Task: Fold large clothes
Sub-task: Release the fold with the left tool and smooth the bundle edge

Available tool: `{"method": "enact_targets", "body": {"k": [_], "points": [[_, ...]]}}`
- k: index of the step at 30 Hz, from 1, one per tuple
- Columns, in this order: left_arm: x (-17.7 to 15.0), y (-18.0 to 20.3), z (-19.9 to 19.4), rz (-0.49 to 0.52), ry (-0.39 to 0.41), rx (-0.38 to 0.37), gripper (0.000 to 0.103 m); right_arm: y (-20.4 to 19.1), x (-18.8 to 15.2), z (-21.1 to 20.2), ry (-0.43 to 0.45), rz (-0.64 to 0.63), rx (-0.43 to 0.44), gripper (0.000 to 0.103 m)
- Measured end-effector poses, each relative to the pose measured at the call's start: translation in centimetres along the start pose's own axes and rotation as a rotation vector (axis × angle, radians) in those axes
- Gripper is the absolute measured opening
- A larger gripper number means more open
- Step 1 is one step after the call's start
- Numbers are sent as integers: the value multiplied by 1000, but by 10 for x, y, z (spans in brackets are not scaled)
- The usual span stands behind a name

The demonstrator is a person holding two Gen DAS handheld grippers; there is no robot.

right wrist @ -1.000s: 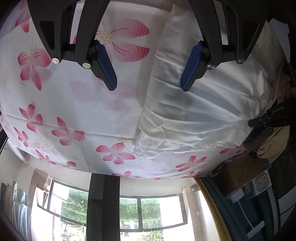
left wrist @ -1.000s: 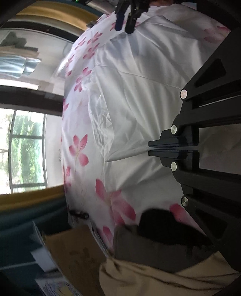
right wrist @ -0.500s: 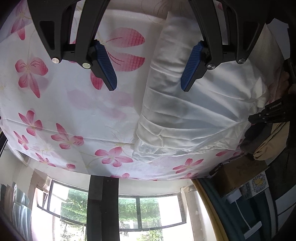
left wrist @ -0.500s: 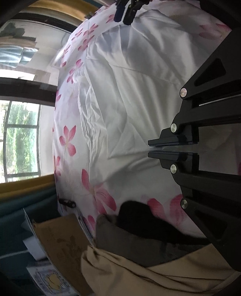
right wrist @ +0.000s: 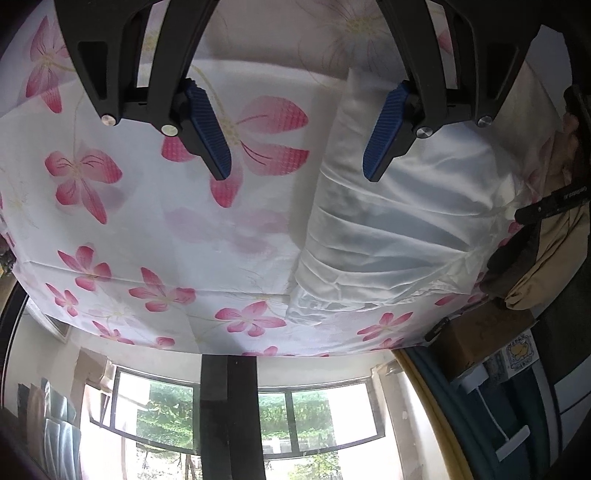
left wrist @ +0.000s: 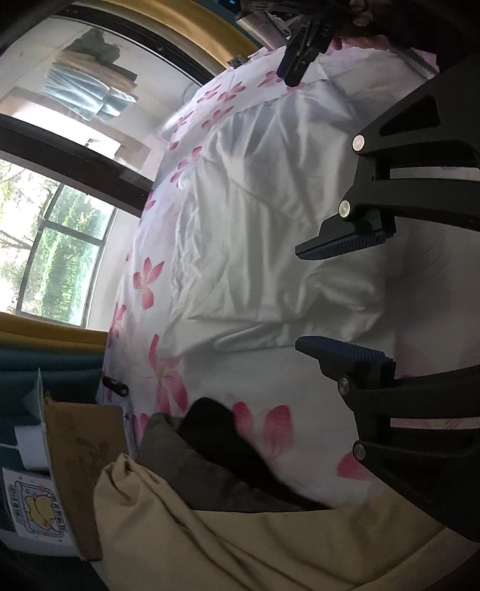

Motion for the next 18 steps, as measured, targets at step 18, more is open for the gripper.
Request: {"method": "enact_targets", "body": {"k": [18], "points": [[6, -6, 34, -20, -56, -96, 78, 19, 9, -4, 23, 34, 8, 77]]}}
Point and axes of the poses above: each gripper's, at about its wrist camera, not at the fingertips, and z roughly the way its jaws point, y to its right, x to its top, the point moved 7 cm from there along z, roughly the way its jaws point, and after that the axes turned 5 degrees about -z, right-handed, at the moved point
